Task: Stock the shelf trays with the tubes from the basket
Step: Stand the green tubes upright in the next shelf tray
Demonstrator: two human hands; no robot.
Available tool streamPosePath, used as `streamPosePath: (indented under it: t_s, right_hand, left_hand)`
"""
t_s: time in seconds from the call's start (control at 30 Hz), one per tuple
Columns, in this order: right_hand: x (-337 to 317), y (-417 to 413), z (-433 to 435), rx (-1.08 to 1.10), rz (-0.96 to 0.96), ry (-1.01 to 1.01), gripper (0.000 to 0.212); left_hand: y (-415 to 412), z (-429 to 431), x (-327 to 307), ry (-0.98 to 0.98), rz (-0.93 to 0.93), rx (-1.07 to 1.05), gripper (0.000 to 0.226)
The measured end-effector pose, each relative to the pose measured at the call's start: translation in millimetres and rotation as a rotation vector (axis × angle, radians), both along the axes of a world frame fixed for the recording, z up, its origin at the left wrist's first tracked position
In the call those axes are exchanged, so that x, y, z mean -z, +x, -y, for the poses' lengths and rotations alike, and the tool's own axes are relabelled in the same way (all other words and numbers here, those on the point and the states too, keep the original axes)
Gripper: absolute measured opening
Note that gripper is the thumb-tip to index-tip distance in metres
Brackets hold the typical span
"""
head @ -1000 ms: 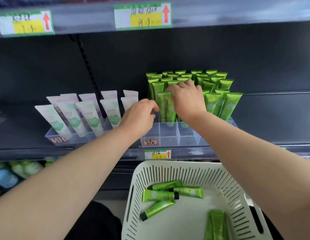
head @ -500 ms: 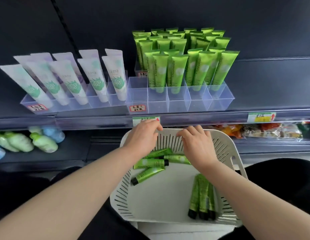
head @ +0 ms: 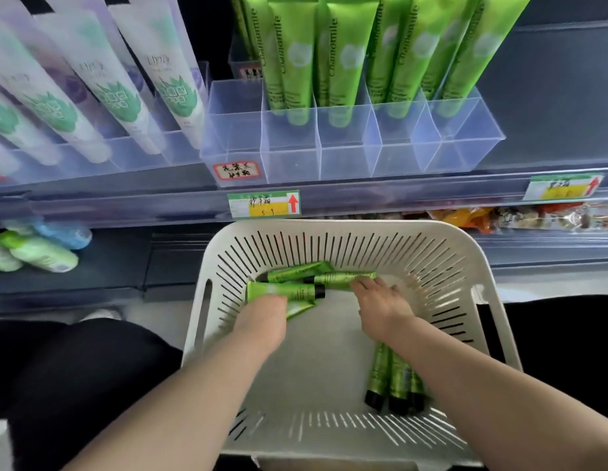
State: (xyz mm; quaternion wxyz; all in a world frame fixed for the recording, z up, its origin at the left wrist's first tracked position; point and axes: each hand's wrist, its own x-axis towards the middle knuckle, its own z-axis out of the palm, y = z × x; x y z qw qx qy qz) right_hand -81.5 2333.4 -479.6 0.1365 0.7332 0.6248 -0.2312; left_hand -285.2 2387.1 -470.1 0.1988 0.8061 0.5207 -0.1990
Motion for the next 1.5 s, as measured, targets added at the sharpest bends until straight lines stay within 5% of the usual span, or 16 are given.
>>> streamPosePath:
  t_s: [0.13,0.4,0.6,0.77,1.03,1.17,1.5]
  right_hand:
    - [11.7,1.8,-2.3,-0.015,-0.002,-0.051,0.076]
    - [15.4,2.6,13.9,0.118,-0.012,0.075,0.027]
    - [19.7,1.5,13.1,0.166,0.199,0.052,0.037]
    - [14.5,3.1,12.8,0.097,0.227,-0.024,0.025]
    - [-21.5,6.7,14.5,0.340,-0.110,0.179,0.017]
    - [-42.2,-0.3,13.5,0.277,-0.221,0.347,0.014]
    - [-103.3,-6.5,19.9,0.176,-0.198,0.638,0.023]
  left_hand:
    - [0.2,5.2,9.7,0.020,-0.066,0.060,0.032]
    - [-1.4,5.8,14.3,-0.039,-0.162,0.012,0.020]
    - [1.9,12.0,26.0,0.011,-0.084,-0.078,0.033]
    - [2.0,19.3,29.0,-0.023,-0.155,0.049,0.048]
    - [16.5,19.6,23.2,-0.031,0.115,0.032,0.015]
    - [11.6,15.3,8.4,-0.015,0.234,-0.036,0.029]
    - [12.7,13.3,-59.1,0.218,0.599,-0.223,0.013]
